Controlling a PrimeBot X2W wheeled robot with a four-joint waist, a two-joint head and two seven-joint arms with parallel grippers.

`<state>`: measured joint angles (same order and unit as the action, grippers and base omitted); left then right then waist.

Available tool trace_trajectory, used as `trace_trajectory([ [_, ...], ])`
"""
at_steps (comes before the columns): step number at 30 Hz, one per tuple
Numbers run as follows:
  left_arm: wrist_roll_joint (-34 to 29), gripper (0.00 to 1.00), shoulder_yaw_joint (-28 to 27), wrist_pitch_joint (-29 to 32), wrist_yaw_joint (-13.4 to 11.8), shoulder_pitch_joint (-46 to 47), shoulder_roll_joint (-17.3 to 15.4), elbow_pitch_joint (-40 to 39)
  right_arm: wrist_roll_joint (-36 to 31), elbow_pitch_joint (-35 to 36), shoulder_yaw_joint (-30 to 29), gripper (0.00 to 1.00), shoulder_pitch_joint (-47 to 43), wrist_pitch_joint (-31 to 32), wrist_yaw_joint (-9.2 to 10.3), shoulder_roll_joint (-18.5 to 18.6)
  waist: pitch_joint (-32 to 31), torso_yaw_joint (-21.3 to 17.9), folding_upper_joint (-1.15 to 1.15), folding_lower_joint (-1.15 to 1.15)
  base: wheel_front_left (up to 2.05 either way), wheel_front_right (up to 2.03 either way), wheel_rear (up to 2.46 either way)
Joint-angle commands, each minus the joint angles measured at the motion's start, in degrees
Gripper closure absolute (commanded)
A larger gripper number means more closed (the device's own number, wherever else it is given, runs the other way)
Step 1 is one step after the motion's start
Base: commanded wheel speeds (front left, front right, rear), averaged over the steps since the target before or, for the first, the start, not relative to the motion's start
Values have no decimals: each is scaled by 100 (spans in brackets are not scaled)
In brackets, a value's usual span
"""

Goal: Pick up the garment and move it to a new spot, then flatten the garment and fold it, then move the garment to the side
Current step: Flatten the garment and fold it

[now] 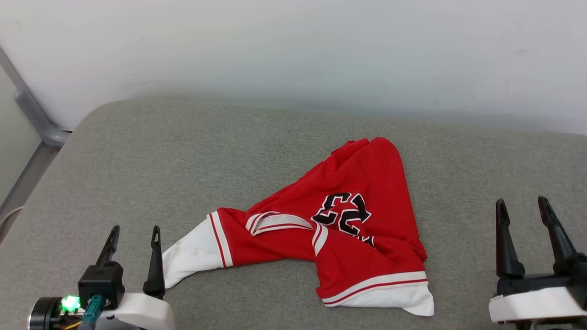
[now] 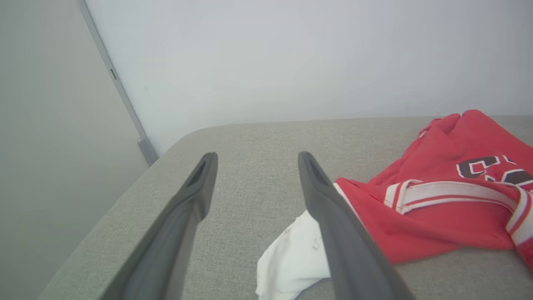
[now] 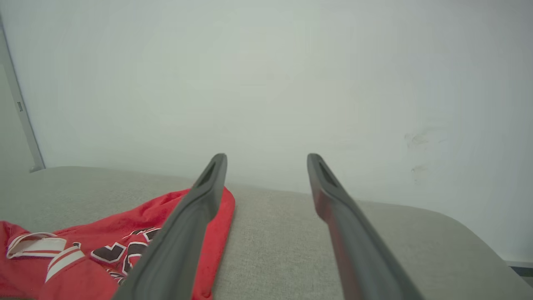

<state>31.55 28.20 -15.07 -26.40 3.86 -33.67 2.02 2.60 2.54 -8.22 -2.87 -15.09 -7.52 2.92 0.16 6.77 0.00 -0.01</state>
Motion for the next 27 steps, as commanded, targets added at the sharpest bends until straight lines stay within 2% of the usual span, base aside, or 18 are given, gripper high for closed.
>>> trace_trajectory([
  [1, -159, 0, -149, -13, 5, -146, 102, -83, -83, 53, 25, 0, 134, -11, 6, -7, -9, 7, 0, 1, 0, 0, 0],
  [4, -501, 0, -445, -13, 75, -382, 347, -186, -177, 54, 139, 0, 364, -11, 6, 83, -10, 28, 0, 1, 0, 0, 0],
  [7, -797, 0, -674, -13, 180, -534, 560, -231, -109, -134, 387, 0, 620, 2, 7, 370, 21, 54, 0, 1, 0, 0, 0],
  [9, -971, 0, -799, -13, 255, -611, 712, -240, 7, -238, 642, 0, 926, 222, 7, 651, 51, 67, 0, 1, 0, 0, 0],
  [19, -1592, 0, -1262, -14, 672, -731, 1311, -141, 1338, -496, 2526, 0, 2233, 2621, 7, 2243, 208, 184, 0, 1, 0, 0, 0],
  [24, -1794, 0, -1419, -14, 893, -627, 1568, -48, 2191, -769, 3688, 0, 2728, 3921, 7, 2880, 325, 290, 0, 1, 0, 0, 0],
  [27, -1914, 0, -1516, -14, 1025, -560, 1706, -17, 2567, -968, 4353, 0, 3025, 4459, 7, 3158, 437, 385, 0, 1, 0, 0, 0],
])
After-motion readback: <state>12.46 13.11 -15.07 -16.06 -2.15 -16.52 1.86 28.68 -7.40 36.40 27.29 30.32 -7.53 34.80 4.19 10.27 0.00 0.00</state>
